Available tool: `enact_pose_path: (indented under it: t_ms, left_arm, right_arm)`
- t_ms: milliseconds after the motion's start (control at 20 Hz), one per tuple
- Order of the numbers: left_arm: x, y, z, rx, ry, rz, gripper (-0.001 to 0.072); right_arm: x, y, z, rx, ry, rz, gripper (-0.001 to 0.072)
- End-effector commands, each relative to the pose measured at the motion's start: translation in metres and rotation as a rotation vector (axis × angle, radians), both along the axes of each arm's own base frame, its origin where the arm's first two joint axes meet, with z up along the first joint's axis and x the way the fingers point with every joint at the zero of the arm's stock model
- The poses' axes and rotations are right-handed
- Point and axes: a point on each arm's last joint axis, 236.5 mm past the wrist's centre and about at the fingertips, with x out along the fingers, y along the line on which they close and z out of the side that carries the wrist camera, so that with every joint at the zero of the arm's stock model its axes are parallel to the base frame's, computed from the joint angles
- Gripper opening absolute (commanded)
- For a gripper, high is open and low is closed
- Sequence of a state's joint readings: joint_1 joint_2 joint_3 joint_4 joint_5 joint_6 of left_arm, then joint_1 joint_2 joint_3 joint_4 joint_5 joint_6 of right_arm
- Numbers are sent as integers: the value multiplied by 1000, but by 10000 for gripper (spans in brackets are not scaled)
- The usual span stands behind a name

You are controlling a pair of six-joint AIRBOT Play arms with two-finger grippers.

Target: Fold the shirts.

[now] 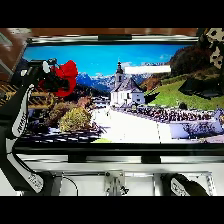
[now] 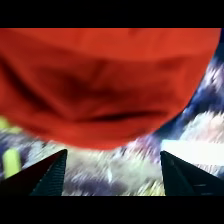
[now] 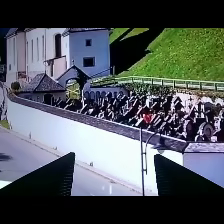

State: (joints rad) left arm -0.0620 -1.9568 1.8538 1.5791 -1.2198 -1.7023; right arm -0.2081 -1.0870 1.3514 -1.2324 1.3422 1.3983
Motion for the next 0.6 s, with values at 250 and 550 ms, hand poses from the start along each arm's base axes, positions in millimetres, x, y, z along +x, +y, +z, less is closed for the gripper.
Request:
enact_pose_path:
  t_ms: [250, 550]
  left_arm:
    - [20, 19, -40, 65, -34, 53, 482]
    - [42, 9, -19, 43, -138, 55, 34]
  right_arm:
    - [3, 0, 2, 4, -14, -6, 618]
    - [4, 0, 2, 8, -14, -14, 617]
